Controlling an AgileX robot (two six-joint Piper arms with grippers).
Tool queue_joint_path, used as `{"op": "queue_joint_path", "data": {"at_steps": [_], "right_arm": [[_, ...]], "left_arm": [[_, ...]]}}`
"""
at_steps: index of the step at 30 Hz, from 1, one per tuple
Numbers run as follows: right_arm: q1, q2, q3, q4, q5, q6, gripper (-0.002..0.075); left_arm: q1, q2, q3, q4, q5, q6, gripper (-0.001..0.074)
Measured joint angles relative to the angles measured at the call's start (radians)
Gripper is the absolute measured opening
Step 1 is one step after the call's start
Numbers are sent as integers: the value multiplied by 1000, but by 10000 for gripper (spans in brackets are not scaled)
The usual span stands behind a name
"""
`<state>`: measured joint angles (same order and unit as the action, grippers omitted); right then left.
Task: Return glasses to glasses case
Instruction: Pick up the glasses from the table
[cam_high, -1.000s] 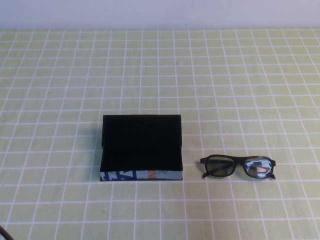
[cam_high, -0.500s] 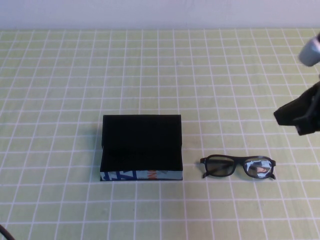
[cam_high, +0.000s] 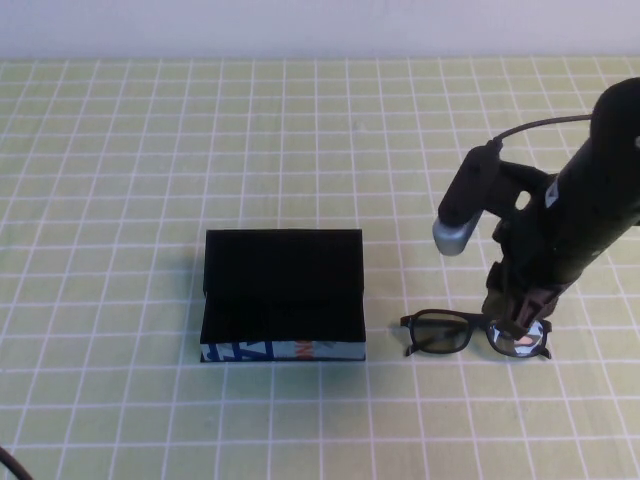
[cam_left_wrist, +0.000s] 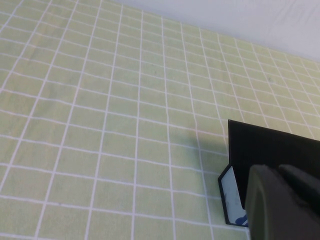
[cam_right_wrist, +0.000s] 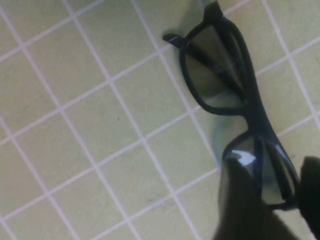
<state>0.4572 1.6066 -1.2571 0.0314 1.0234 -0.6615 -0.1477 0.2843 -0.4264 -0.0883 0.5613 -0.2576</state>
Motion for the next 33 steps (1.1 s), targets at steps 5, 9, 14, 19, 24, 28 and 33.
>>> {"op": "queue_joint_path", "data": {"at_steps": [5, 9, 14, 19, 24, 28, 33], "right_arm": [[2, 71, 0, -18, -104, 0, 388], [2, 122, -9, -51, -148, -1, 417], [2, 189, -17, -82, -161, -2, 422], [2, 242, -19, -81, -166, -2, 422], [2, 271, -19, -78, -166, -2, 356], [2, 270, -23, -78, -151, -2, 115], [2, 259, -39, -69, -129, -15, 25]], "left_arm": [[0, 0, 0, 0, 2, 0, -3], [0, 0, 0, 0, 4, 2, -3], [0, 0, 0, 0, 4, 2, -3], [0, 0, 0, 0, 4, 2, -3], [0, 0, 0, 0, 4, 2, -3], [0, 0, 0, 0, 4, 2, -3], [0, 0, 0, 0, 4, 4, -3]]}}
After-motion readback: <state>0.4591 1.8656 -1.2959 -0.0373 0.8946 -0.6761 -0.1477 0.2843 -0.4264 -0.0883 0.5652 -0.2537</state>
